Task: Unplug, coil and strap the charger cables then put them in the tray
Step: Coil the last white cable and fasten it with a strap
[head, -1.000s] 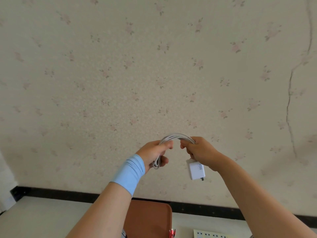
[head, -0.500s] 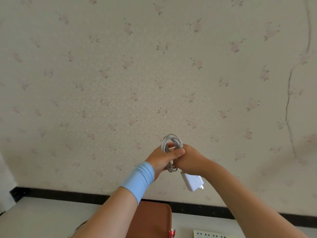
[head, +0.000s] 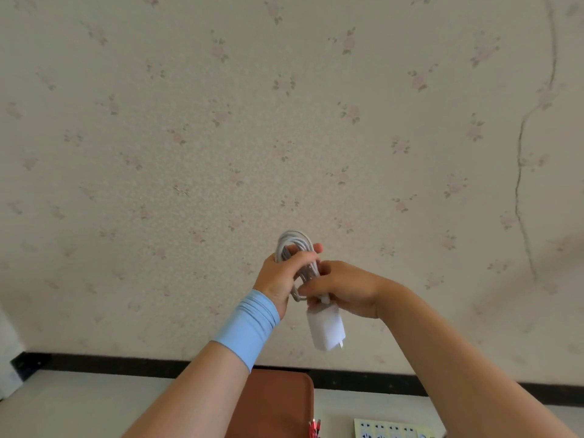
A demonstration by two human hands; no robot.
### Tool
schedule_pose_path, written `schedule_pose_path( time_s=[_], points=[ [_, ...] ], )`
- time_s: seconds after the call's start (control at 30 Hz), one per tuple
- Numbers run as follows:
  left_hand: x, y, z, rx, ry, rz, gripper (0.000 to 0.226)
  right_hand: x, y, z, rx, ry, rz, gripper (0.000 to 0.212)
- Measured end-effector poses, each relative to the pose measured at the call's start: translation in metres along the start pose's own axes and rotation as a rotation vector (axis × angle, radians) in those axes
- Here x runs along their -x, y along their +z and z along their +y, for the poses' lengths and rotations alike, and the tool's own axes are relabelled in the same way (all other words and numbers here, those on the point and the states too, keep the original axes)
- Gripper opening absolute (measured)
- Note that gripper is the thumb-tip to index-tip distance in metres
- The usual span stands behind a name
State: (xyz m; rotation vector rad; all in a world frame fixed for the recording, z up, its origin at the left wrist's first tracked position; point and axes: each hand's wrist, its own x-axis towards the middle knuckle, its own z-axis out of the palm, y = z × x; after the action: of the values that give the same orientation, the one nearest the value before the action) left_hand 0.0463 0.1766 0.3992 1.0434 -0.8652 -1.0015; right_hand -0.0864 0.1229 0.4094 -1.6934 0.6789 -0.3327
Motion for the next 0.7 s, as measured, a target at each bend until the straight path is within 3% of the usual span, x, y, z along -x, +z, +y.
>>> schedule_pose_path(
  time_s=[0.1, 0.2, 0.3, 0.37, 0.5, 0.6, 0.7],
  points=[
    [-0.005, -0.006, 0.007, 0.279, -0.018, 0.001, 0.012, -0.005, -0.007, 0.008, 0.086, 0.035, 0.068, 0.018],
    [-0.007, -0.011, 0.011, 0.357, -0.023, 0.001, 0.017, -0.008, -0.005, 0.013, -0.024, 0.006, 0.067, 0.026],
    [-0.009, -0.015, 0.012, 0.383, -0.036, 0.085, 0.011, -0.012, -0.001, 0.014, -0.168, 0.021, 0.086, 0.057],
    [-0.011, -0.018, 0.012, 0.399, -0.058, 0.087, 0.020, -0.014, 0.000, 0.014, -0.229, 0.053, 0.075, 0.068],
    [-0.012, -0.025, 0.015, 0.404, -0.094, 0.011, 0.024, -0.013, -0.002, 0.012, -0.310, 0.008, 0.056, 0.048],
    [-0.011, -0.031, 0.017, 0.313, -0.136, -0.068, 0.020, -0.012, -0.004, 0.005, -0.181, -0.109, 0.244, 0.023],
    [-0.007, -0.032, 0.017, 0.166, -0.205, -0.221, 0.020, -0.009, -0.004, -0.001, -0.013, -0.181, 0.382, 0.031]
  ],
)
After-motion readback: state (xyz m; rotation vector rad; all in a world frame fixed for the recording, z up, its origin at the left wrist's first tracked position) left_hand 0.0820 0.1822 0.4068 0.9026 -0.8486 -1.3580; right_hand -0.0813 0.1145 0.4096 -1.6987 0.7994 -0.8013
